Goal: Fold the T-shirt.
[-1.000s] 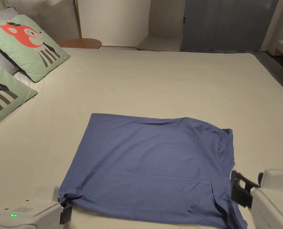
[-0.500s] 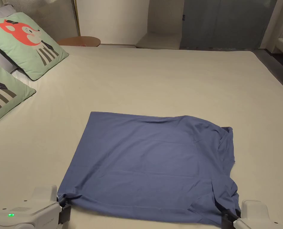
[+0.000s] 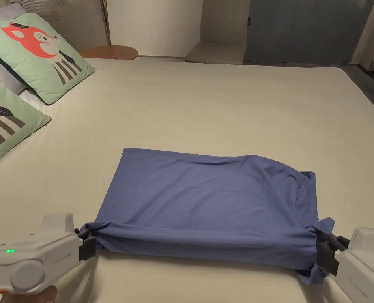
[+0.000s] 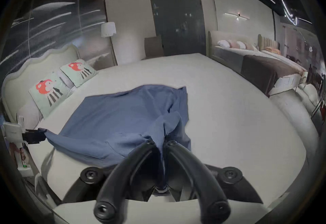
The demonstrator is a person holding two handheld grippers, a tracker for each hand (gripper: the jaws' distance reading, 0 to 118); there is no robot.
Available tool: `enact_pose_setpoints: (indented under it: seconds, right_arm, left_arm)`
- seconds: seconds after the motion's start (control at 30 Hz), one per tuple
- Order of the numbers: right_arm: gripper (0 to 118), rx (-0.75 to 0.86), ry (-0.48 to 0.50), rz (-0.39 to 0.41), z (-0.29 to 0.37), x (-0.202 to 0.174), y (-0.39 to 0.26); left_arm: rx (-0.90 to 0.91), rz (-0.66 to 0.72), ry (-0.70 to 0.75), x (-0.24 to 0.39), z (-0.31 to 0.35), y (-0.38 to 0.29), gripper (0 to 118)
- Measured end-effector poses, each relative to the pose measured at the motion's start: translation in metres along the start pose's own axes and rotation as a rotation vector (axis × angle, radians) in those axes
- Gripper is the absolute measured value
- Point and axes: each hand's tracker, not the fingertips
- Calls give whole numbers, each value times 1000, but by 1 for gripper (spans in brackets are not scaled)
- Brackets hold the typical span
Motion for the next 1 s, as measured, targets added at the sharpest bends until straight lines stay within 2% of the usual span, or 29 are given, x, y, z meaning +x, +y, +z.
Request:
enact_pose_setpoints:
  seconds: [0.23,0.4,0.57,0.73,0.87,0.9,0.93,1.0]
  right_arm:
    - [4,21,-18,15,-61,2,40]
    - [5,-70,-61,19,-120,13,43]
    - [5,-166,-90,-24,-159,23,32]
    - [5,-210,-104,-37,-169,24,22]
    - [6,-213,-103,-32,-159,20,31]
    - [7,-202,-101,-26,-153,18,35]
    - [19,-180,-99,-21,-145,16,39]
    - [57,-111,-105,-16,-122,8,52]
  left_arm:
    - [8,-32,17,13,-47,54,4]
    - [-77,-36,27,15,-101,70,4]
    - [-173,9,30,8,-148,69,4]
    - [-190,60,37,6,-158,64,5]
    - [-186,52,35,8,-149,68,11]
    - [-176,62,38,9,-143,70,16]
    - [-148,75,46,11,-136,73,35]
    - [-64,95,40,16,-118,79,77]
